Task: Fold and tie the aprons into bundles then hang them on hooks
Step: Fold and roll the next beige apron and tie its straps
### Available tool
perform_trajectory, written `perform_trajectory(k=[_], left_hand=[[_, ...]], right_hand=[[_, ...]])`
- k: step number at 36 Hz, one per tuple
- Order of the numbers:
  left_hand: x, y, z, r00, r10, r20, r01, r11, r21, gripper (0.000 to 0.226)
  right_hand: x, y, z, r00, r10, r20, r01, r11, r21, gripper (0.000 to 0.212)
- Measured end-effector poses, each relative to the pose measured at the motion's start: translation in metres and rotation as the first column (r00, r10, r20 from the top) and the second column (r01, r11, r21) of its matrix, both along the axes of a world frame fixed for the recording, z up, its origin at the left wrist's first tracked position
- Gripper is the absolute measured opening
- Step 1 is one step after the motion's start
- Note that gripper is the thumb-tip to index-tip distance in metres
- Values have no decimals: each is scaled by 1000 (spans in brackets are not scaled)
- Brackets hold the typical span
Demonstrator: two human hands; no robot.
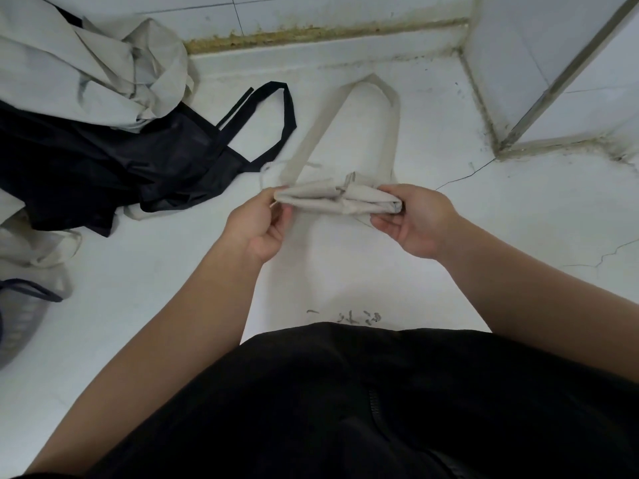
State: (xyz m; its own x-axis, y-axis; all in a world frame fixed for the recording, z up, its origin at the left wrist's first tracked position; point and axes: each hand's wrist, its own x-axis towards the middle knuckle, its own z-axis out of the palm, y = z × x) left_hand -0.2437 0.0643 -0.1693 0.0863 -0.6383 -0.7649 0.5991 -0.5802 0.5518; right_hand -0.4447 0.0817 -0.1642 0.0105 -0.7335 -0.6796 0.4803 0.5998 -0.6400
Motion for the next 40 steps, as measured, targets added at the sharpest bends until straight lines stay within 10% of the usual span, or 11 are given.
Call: perform_trajectory(k=[11, 15, 18, 27, 34, 40], left_hand=[[-2, 1, 8, 910, 366, -195, -360, 931, 67, 4], [-8, 7, 4, 978, 192, 85, -191, 981, -28, 16], [-17, 11, -1, 921, -17, 390, 43, 997, -59, 22], [-21, 13, -15, 817, -95, 569, 154, 986, -57, 27], [-23, 16, -17, 843, -35, 537, 135, 980, -149, 31], [-35, 22, -17, 749, -163, 642, 329, 933, -146, 19]], right_hand=[[8, -3, 9, 975, 172, 140, -148, 975, -167, 6], [8, -4, 1, 944, 205, -257, -252, 954, -164, 10], [5, -6, -8, 745, 159, -647, -310, 942, -125, 9], [-5, -4, -14, 446, 229, -865, -455, 890, 1, 29], [-3, -1, -7, 609, 185, -771, -365, 929, -66, 51], [-6, -5, -15, 568, 201, -798, -338, 941, -3, 37]])
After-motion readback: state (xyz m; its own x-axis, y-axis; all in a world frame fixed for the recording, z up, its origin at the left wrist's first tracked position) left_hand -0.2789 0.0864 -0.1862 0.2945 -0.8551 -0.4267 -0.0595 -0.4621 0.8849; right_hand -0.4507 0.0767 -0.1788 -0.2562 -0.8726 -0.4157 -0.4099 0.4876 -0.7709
